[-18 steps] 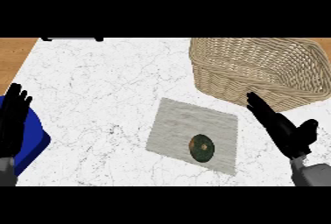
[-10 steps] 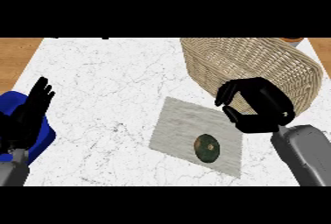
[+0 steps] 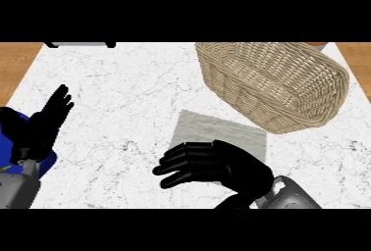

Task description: Pick the squash from the placemat and place it in the basket

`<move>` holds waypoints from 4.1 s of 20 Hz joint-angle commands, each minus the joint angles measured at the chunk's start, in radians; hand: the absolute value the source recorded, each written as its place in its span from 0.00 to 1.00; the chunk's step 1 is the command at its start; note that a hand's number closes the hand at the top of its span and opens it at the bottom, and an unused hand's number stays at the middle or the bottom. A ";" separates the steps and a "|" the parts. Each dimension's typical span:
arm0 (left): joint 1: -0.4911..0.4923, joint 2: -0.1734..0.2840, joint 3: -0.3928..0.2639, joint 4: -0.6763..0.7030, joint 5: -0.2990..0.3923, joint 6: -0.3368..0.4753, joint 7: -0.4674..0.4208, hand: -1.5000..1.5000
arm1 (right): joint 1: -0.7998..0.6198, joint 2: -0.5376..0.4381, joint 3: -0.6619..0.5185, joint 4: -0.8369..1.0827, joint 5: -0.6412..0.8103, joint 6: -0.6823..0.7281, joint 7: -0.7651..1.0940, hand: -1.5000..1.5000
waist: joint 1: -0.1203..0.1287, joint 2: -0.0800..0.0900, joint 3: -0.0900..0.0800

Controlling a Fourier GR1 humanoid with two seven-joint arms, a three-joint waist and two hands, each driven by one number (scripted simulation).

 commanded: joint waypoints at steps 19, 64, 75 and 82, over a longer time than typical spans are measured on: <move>-0.049 -0.004 0.042 0.043 -0.010 -0.036 0.035 0.50 | -0.457 -0.282 -0.234 -0.258 -0.042 0.549 1.065 0.00 | -0.013 -0.001 -0.004; -0.043 -0.158 0.133 -0.059 -0.199 -0.083 0.133 0.50 | 0.134 0.000 -0.241 0.239 0.675 0.229 0.119 0.00 | 0.001 0.002 -0.001; -0.017 -0.202 0.186 -0.037 -0.247 -0.143 0.112 0.50 | 0.015 0.076 -0.319 0.413 0.737 0.245 0.034 0.00 | 0.002 0.003 -0.001; 0.053 -0.230 0.200 -0.070 -0.256 -0.167 0.082 0.50 | 0.128 0.054 -0.291 0.257 0.734 0.321 0.009 0.00 | 0.001 0.001 -0.001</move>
